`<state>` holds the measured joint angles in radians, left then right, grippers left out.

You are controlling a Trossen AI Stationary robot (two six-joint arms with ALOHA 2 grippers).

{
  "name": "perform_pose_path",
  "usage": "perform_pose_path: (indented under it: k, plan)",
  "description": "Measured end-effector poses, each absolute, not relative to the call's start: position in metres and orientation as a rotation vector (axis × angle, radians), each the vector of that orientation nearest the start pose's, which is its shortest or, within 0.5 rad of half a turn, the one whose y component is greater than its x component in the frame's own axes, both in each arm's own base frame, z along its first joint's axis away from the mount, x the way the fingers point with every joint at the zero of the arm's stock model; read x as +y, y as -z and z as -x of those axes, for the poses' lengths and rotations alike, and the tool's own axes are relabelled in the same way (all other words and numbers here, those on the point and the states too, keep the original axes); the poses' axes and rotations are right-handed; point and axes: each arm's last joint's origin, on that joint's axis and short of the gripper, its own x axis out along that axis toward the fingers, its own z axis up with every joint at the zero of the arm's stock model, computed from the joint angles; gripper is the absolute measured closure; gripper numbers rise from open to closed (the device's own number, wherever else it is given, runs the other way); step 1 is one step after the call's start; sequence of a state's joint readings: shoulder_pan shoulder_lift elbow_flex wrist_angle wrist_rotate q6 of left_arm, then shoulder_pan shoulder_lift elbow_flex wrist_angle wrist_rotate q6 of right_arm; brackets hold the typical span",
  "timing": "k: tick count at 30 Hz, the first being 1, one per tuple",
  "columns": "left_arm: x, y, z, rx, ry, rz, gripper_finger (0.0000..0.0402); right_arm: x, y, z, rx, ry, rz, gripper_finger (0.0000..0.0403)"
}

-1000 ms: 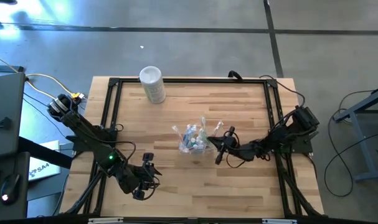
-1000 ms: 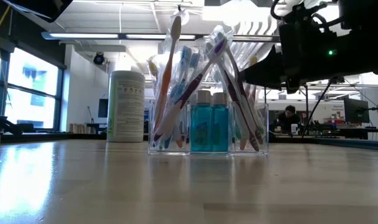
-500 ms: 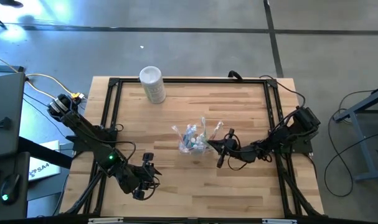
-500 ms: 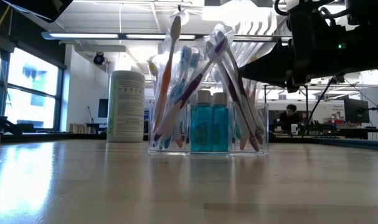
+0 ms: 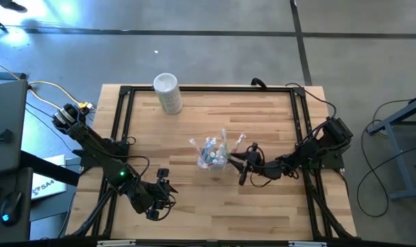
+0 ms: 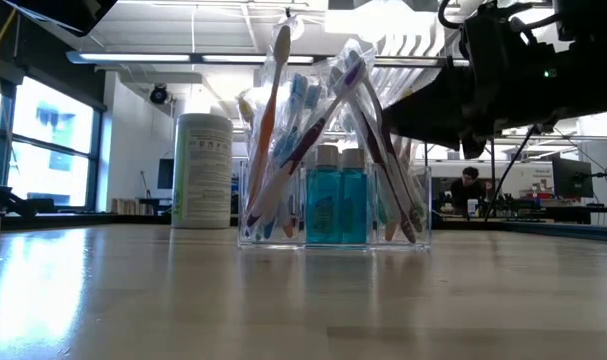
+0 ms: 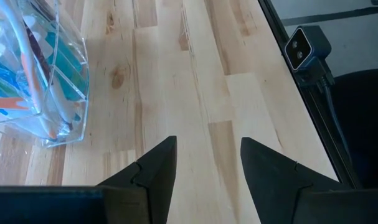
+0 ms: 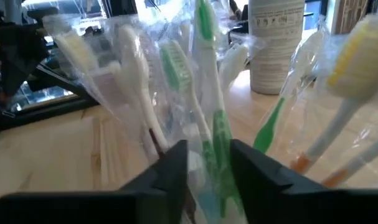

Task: Pick & Place toothbrushing station
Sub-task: Put the green toothbrush into the right section of the transparent organizer, then return to Home Position

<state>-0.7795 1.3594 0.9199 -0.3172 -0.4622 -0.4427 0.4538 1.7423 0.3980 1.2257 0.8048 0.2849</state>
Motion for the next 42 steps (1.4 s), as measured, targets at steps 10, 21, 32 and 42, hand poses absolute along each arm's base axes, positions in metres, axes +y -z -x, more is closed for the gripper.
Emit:
perform_pose_path:
  k: [10, 21, 32, 42]
  plan:
    - [-0.186, -0.245, -0.207, 0.693, 0.153, -0.024, 0.0229, 0.097, -0.134, -0.247, 0.031, 0.360, -0.189, 0.0158]
    - [-0.186, -0.245, -0.206, 0.697, 0.153, -0.023, 0.0229, 0.100, -0.161, -0.239, -0.010, 0.343, -0.119, 0.0143]
    - [-0.185, -0.246, -0.206, 0.701, 0.155, -0.109, 0.0232, 0.110, -0.203, -0.214, -0.082, 0.396, -0.010, 0.0150]
    - [-0.148, -0.284, -0.206, 0.840, -0.048, -0.403, 0.0389, 0.096, -0.247, -0.170, -0.042, 0.344, 0.077, 0.0301]
